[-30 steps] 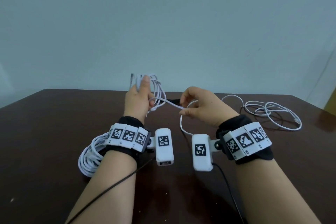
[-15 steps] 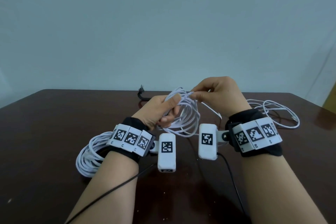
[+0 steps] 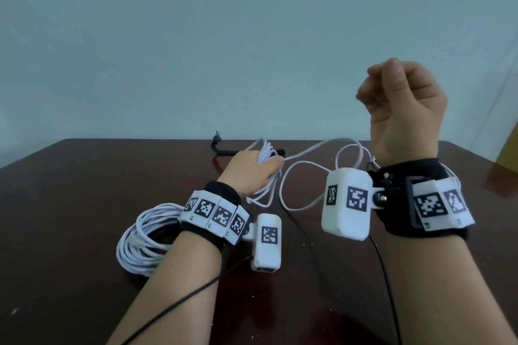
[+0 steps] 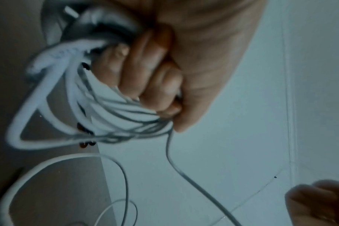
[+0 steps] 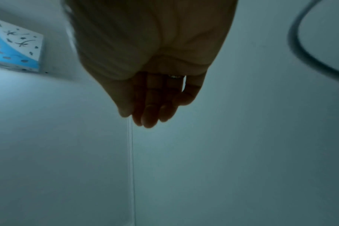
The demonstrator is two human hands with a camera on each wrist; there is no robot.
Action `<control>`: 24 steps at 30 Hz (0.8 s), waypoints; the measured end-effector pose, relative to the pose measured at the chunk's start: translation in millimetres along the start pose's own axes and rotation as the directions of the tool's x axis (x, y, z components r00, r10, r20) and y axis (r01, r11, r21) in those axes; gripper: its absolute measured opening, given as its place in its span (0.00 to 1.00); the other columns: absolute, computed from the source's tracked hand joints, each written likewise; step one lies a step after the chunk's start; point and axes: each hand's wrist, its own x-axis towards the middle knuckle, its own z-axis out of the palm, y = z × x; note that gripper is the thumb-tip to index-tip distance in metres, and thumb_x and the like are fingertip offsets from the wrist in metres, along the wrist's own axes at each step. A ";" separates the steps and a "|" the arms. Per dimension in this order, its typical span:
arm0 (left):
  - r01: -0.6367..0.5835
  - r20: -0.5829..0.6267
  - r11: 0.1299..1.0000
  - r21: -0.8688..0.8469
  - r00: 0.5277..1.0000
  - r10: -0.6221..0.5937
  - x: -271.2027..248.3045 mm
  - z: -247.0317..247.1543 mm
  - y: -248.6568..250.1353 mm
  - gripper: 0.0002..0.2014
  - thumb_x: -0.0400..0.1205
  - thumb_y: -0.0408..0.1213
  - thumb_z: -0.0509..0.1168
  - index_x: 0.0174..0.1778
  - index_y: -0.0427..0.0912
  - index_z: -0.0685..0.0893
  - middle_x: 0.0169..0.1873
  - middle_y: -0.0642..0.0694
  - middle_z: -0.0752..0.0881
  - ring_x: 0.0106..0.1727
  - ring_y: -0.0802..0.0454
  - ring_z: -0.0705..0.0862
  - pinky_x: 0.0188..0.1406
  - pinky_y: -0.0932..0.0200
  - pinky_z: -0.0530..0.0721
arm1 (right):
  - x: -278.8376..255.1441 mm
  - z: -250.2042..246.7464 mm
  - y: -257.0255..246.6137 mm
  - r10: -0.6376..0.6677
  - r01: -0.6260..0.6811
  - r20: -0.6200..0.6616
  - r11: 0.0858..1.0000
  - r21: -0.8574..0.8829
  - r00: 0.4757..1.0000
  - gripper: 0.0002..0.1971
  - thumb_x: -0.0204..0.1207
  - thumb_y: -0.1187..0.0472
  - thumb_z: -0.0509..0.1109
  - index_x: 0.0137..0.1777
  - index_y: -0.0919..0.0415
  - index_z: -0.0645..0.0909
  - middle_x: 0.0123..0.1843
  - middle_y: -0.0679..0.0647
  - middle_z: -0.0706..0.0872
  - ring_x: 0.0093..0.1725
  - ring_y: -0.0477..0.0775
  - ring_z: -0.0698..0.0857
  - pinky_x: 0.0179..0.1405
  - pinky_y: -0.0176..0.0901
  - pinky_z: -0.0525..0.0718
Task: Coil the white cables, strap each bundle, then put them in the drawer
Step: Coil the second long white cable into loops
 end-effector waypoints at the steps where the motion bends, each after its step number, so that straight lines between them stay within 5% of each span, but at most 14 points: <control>1: 0.007 -0.044 1.000 0.017 0.999 -0.007 0.7 -0.4 1.0 0.20 0.83 0.45 0.62 0.26 0.39 0.73 0.18 0.46 0.73 0.18 0.54 0.68 0.24 0.61 0.67 | -0.8 1.3 0.9 0.011 -0.012 -0.010 1.000 -0.016 1.000 0.13 0.79 0.63 0.67 0.33 0.53 0.86 0.27 0.47 0.85 0.29 0.48 0.81 0.37 0.42 0.77; 4: 0.065 -0.235 0.985 -0.161 0.967 -0.102 7.2 -12.3 -6.0 0.18 0.84 0.44 0.60 0.28 0.42 0.73 0.21 0.47 0.74 0.20 0.51 0.69 0.23 0.59 0.69 | 0.3 -1.2 7.4 0.090 -0.096 -0.034 0.914 -0.395 0.995 0.06 0.78 0.59 0.70 0.39 0.57 0.84 0.27 0.46 0.85 0.30 0.44 0.81 0.35 0.34 0.76; 6: 0.074 -0.354 0.944 -0.321 0.915 -0.192 10.5 -23.8 -14.4 0.18 0.83 0.43 0.61 0.26 0.43 0.73 0.21 0.46 0.73 0.20 0.50 0.70 0.22 0.58 0.69 | -0.7 -4.6 18.3 0.276 -0.206 -0.011 0.689 -0.695 0.961 0.12 0.75 0.50 0.71 0.53 0.57 0.82 0.40 0.44 0.87 0.40 0.42 0.83 0.40 0.32 0.77; 8: 0.037 -0.398 0.884 -0.466 0.884 -0.247 11.1 -31.1 -19.6 0.19 0.81 0.42 0.62 0.24 0.42 0.72 0.17 0.46 0.72 0.15 0.51 0.67 0.21 0.59 0.66 | -6.4 -2.5 31.8 0.533 -0.269 0.022 0.462 -0.845 0.846 0.33 0.71 0.40 0.70 0.72 0.57 0.71 0.60 0.49 0.82 0.57 0.47 0.82 0.54 0.38 0.78; 9: 0.017 -0.397 0.845 -0.534 0.878 -0.268 10.8 -32.8 -19.7 0.19 0.81 0.41 0.63 0.24 0.41 0.70 0.15 0.48 0.70 0.13 0.52 0.66 0.20 0.60 0.65 | -11.2 1.4 38.8 0.631 -0.280 0.057 0.421 -0.863 0.774 0.39 0.70 0.38 0.69 0.77 0.57 0.65 0.67 0.52 0.78 0.65 0.50 0.79 0.61 0.43 0.77; 12: -0.022 -0.339 0.705 -0.709 0.887 -0.314 9.2 -34.4 -11.3 0.19 0.82 0.41 0.63 0.26 0.43 0.68 0.10 0.51 0.65 0.12 0.55 0.61 0.17 0.65 0.61 | -25.6 16.0 56.8 0.716 -0.221 0.219 0.467 -0.856 0.663 0.29 0.78 0.47 0.66 0.75 0.60 0.69 0.70 0.54 0.80 0.69 0.50 0.78 0.70 0.44 0.74; 14: -0.034 -0.280 0.590 -0.807 0.901 -0.332 9.8 -35.4 -8.1 0.20 0.82 0.41 0.63 0.25 0.44 0.67 0.10 0.52 0.62 0.11 0.56 0.59 0.15 0.67 0.59 | -31.6 22.3 62.7 0.668 -0.183 0.303 0.555 -0.811 0.680 0.12 0.83 0.57 0.62 0.60 0.60 0.81 0.53 0.54 0.88 0.54 0.48 0.86 0.58 0.38 0.79; 16: -0.025 -0.204 0.450 -0.893 0.913 -0.354 12.8 -39.9 -9.1 0.20 0.84 0.42 0.62 0.26 0.46 0.66 0.09 0.53 0.61 0.09 0.58 0.58 0.13 0.70 0.58 | -32.9 23.2 68.1 0.599 -0.237 0.278 0.636 -0.734 0.751 0.11 0.84 0.61 0.60 0.50 0.60 0.84 0.41 0.51 0.86 0.38 0.42 0.84 0.44 0.33 0.80; 19: 0.023 -0.072 0.250 -0.968 0.929 -0.364 16.2 -50.8 -17.1 0.22 0.85 0.45 0.59 0.24 0.47 0.65 0.07 0.53 0.61 0.07 0.60 0.58 0.12 0.72 0.58 | -29.9 12.2 75.6 0.439 -0.231 0.074 0.600 -0.766 0.895 0.12 0.83 0.58 0.60 0.54 0.53 0.86 0.39 0.43 0.83 0.41 0.44 0.80 0.43 0.40 0.77; 20: 0.029 -0.043 0.196 -0.980 0.934 -0.356 17.2 -54.4 -21.1 0.23 0.85 0.45 0.58 0.22 0.47 0.66 0.07 0.53 0.61 0.07 0.60 0.59 0.12 0.72 0.58 | -28.7 7.3 77.7 0.402 -0.195 0.032 0.509 -0.838 0.915 0.13 0.83 0.57 0.59 0.57 0.51 0.85 0.39 0.45 0.84 0.43 0.49 0.81 0.45 0.42 0.77; 22: 0.012 -0.014 0.086 -0.996 0.955 -0.297 19.5 -58.0 -31.4 0.28 0.86 0.46 0.57 0.15 0.47 0.69 0.07 0.53 0.63 0.07 0.60 0.61 0.11 0.72 0.61 | -27.9 -0.1 78.1 0.390 -0.065 -0.001 0.150 -0.987 0.921 0.14 0.82 0.57 0.58 0.58 0.49 0.84 0.46 0.54 0.86 0.51 0.61 0.82 0.46 0.46 0.76; 24: -0.007 0.003 -0.050 -0.999 0.977 -0.213 22.4 -57.5 -40.6 0.31 0.85 0.47 0.56 0.12 0.46 0.70 0.07 0.52 0.67 0.08 0.60 0.66 0.11 0.71 0.66 | -29.2 -1.4 77.0 0.439 0.068 -0.002 -0.146 -0.987 0.898 0.14 0.78 0.62 0.58 0.53 0.51 0.85 0.50 0.57 0.85 0.55 0.63 0.80 0.46 0.46 0.70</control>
